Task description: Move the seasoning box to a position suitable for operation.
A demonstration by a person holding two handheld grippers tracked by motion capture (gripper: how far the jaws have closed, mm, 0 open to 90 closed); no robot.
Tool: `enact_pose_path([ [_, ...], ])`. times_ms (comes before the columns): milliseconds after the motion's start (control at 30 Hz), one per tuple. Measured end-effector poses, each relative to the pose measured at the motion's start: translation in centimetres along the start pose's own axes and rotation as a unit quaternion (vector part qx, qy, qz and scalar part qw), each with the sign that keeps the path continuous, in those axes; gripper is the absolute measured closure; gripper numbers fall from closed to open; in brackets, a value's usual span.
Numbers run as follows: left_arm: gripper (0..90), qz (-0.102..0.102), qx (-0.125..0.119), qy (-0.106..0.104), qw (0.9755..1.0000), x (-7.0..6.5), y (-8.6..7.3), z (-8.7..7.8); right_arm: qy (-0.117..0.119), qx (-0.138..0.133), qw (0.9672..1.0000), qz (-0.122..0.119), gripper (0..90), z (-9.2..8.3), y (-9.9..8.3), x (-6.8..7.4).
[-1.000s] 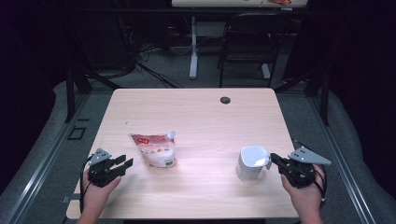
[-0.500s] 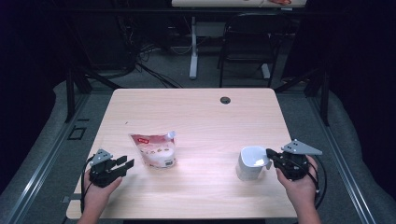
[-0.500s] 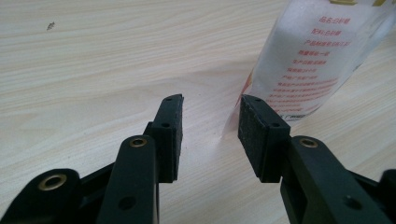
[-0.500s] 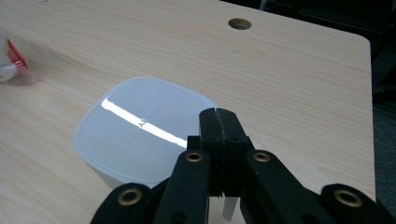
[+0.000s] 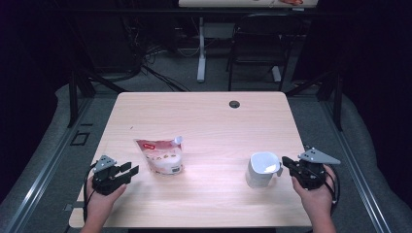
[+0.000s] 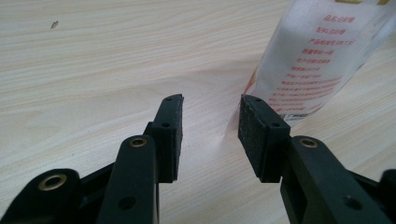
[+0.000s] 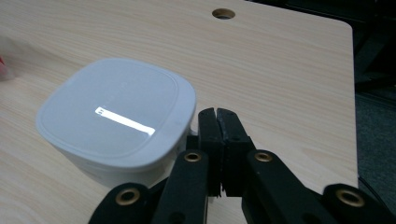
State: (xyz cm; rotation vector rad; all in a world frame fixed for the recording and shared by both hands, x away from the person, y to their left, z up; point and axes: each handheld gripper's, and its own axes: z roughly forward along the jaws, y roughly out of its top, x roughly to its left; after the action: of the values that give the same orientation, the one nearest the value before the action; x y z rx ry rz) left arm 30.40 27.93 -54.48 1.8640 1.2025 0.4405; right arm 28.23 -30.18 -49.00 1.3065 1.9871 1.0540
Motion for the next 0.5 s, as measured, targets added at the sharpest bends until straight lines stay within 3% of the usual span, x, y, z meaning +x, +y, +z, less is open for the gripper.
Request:
enact_pose_path([
  [200,60.3,0.000,0.000,0.003,1.0000,0.1,0.0,-0.2,-0.008,0.013,0.9999,0.003,83.0,-0.3,-1.3,-0.3],
  [500,60.3,-0.001,-0.002,0.000,1.0000,0.2,0.1,-0.3,-0.006,0.038,0.9992,-0.012,76.4,-0.1,-2.5,0.2],
])
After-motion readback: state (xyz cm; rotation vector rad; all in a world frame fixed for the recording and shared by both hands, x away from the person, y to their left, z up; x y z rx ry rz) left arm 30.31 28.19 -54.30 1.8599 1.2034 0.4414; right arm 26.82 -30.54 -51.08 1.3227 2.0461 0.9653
